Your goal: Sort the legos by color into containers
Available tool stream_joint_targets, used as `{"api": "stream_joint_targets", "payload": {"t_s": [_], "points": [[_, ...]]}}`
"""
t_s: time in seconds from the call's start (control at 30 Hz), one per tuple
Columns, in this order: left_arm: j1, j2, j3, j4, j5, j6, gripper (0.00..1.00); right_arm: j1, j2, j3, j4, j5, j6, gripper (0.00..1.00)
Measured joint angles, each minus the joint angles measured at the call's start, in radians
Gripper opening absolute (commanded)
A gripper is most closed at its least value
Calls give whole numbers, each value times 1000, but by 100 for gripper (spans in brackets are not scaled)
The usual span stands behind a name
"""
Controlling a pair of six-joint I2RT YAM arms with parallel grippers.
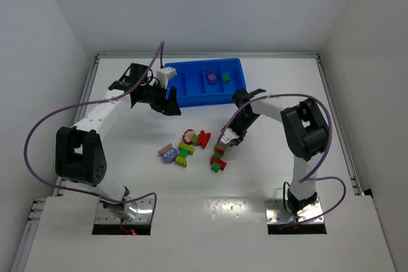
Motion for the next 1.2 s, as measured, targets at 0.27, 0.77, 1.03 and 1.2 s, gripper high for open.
{"api": "stream_joint_targets", "payload": {"t_s": [0.27, 0.77, 1.03, 1.2], "points": [[3, -68, -160, 49, 215, -39, 68, -1, -138, -133, 39, 13, 44, 0], [-63, 153, -77, 185, 508, -217, 65, 64, -438, -261, 280, -1, 275, 0], [-186, 197, -29, 201, 502, -214, 64, 93, -437, -261, 332, -1, 299, 0], [-233, 222, -29, 201, 480, -193, 62, 109, -437, -261, 352, -1, 306, 0]]}}
